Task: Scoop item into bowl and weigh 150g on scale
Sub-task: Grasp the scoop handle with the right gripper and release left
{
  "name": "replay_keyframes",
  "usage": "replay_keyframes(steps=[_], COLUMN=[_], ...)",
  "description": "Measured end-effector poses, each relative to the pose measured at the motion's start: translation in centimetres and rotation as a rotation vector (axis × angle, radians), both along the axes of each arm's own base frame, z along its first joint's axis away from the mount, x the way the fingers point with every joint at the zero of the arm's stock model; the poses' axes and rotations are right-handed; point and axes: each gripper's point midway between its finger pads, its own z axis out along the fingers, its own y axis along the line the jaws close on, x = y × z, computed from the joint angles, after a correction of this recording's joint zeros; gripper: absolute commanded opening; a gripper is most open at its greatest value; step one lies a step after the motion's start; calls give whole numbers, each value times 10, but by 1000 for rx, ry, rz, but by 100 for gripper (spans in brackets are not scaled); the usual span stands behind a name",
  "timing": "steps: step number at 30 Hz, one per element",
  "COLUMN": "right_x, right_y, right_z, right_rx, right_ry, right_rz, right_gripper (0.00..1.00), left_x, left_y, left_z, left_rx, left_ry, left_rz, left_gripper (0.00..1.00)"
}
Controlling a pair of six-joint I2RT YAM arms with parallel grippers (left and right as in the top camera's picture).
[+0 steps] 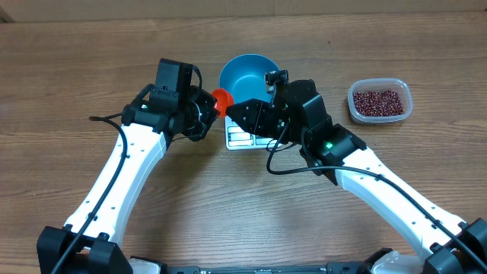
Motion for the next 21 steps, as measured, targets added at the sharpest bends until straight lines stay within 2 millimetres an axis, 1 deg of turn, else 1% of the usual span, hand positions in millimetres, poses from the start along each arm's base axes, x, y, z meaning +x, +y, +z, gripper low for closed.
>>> replay_keyframes(steps=[4, 8, 13, 17, 18, 20, 21], right_x=[1, 1, 2, 3, 4, 5, 5], right_y=[0, 1, -1, -2, -3, -4, -4], right_z=[0, -2, -3, -4, -5, -6, -6], right_rx=[-5, -15, -23, -28, -33, -38, -39], right_ry=[-3, -8, -6, -5, -6, -4, -4], right_rz=[-8, -20, -30, -42, -46, -52, -53], right_gripper=[26, 21, 17, 4, 4, 4, 4], left_x=[0, -1, -2, -2, -1, -1, -1], left_y=[0, -4, -7, -8, -8, -8, -8], left_z=[0, 0, 1, 1, 1, 2, 2], left_rx=[-1, 0, -1, -5, -7, -7, -8], left_ry=[-2, -3, -4, -6, -8, -9, -9], left_rz=[0, -11, -18, -20, -21, -21, -21], left_gripper=[4, 4, 4, 4, 4, 9, 14])
